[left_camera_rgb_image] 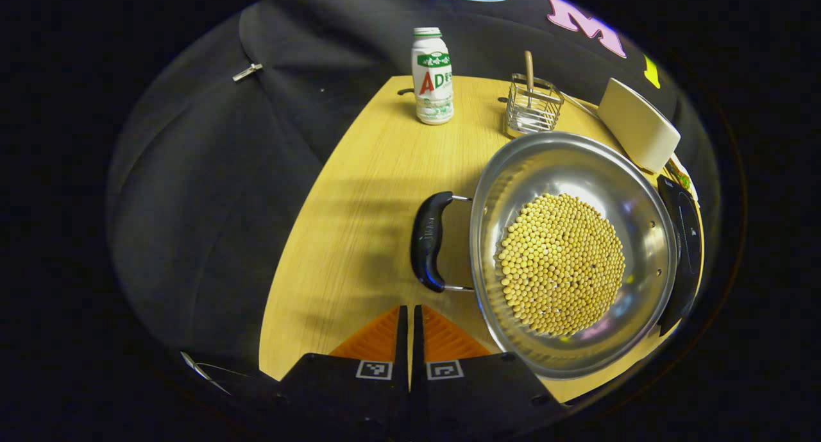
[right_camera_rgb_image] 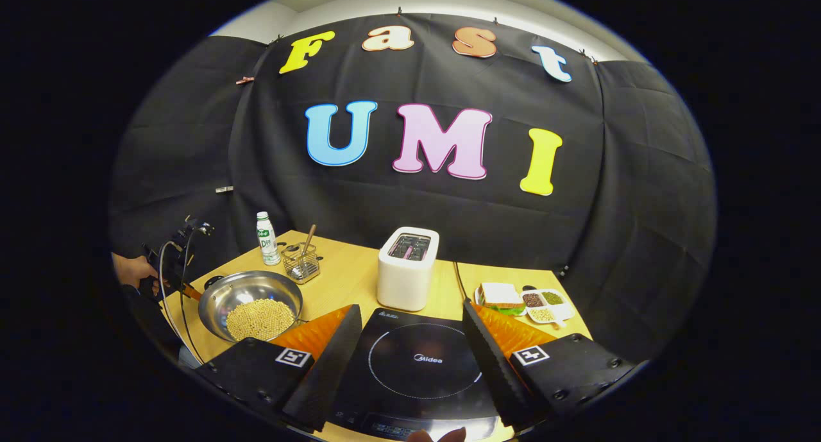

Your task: First push the handle of the pot to place it horizontally, then grasp the pot with both hands and set it on the induction cooktop.

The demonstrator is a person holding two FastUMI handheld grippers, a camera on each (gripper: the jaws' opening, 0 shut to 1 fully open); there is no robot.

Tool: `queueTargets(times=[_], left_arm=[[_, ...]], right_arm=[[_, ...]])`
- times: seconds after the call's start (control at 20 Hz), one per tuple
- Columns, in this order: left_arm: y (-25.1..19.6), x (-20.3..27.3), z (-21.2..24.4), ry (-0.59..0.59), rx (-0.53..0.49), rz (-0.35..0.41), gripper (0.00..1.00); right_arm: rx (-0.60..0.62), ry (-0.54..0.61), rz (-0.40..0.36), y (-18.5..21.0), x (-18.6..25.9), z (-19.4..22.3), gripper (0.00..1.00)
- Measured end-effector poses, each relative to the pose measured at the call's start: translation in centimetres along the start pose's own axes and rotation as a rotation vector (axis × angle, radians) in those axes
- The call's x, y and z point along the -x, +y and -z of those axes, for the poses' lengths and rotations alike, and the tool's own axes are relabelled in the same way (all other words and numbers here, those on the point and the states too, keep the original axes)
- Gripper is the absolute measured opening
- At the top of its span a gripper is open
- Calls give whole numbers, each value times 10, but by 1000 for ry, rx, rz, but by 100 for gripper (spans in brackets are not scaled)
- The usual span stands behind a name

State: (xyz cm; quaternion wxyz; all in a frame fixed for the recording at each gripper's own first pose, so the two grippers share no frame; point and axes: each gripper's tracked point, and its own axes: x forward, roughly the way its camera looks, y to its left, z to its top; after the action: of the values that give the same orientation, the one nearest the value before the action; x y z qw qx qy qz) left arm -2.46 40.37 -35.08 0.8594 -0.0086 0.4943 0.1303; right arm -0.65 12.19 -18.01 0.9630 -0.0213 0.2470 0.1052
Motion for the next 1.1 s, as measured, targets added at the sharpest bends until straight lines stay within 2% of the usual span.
queueTargets(times=[0.15, 0.2, 0.25, 0.3, 0.35, 0.4, 0.45, 0.6, 0.95, 1.1], left_arm=[[17, 20, -16, -114, -16, -41, 5], [16, 26, -23, -154, -28, -28, 5], [18, 34, -32, -196, -45, -25, 10], [18, 42, -38, -226, -59, -16, 24], [15, 46, -45, -252, -77, -4, 28], [12, 47, -48, -271, -96, 11, 54], [10, 46, -52, -282, -113, 24, 62], [-1, 39, -59, -292, -124, 73, 98], [-14, -1, -64, -222, -125, 151, 98], [-20, -17, -67, -198, -146, 163, 98]], right_arm=[[-12, 45, -58, 30, -16, 10, 98], [-17, 54, -76, 40, -22, 12, 98], [-27, 65, -99, 51, -28, 15, 98], [-39, 79, -120, 63, -35, 18, 98], [-54, 96, -141, 75, -40, 23, 98], [-69, 115, -160, 86, -45, 29, 98], [-86, 139, -181, 98, -50, 36, 98], [-134, 212, -220, 128, -64, 57, 98], [-187, 350, -223, 170, -102, 102, 98], [-179, 393, -204, 175, -116, 120, 99]])
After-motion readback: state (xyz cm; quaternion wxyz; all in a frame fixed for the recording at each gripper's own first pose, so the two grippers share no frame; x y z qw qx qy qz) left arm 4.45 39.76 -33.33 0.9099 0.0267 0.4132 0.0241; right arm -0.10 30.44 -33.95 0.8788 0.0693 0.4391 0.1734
